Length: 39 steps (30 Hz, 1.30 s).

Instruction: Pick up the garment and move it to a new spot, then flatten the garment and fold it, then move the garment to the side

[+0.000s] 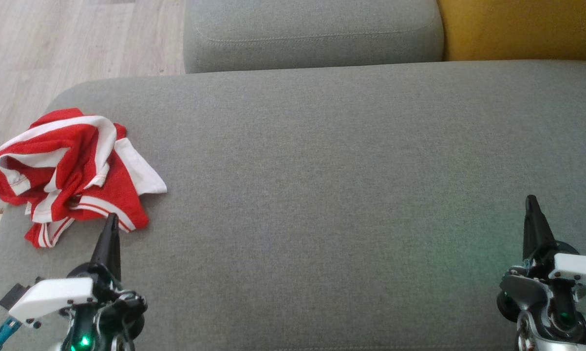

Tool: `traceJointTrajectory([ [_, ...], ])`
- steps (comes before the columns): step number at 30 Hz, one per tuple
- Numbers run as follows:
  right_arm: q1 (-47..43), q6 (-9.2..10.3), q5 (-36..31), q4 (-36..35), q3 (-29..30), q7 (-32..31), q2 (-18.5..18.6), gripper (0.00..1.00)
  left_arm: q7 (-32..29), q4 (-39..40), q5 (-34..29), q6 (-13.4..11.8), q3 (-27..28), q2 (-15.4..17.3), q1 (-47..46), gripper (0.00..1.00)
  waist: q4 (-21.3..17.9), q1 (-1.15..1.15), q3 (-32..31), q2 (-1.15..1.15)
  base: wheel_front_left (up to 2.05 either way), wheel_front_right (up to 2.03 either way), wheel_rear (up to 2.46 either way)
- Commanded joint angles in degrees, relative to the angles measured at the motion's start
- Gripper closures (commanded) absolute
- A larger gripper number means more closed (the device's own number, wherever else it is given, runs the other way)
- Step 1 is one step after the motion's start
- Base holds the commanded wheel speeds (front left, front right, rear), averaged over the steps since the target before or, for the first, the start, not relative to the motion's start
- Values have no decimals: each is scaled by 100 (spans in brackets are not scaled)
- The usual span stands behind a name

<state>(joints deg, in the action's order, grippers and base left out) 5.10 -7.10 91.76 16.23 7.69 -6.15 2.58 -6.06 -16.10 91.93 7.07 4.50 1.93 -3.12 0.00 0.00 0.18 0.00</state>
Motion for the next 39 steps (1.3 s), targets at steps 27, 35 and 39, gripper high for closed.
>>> traceJointTrajectory([
  [27,-25,0,-593,264,-242,302,88,0,307,-317,-701,1,-33,-29,114,0,3,0,15,0,0,0,0],
  [35,25,-3,-1208,235,-305,437,91,0,441,-289,-1337,4,-7,-23,63,0,-6,0,25,0,0,0,0],
  [39,45,-4,-1537,214,-327,505,93,0,509,-266,-1677,6,-5,-20,40,0,-13,0,29,0,0,0,0],
])
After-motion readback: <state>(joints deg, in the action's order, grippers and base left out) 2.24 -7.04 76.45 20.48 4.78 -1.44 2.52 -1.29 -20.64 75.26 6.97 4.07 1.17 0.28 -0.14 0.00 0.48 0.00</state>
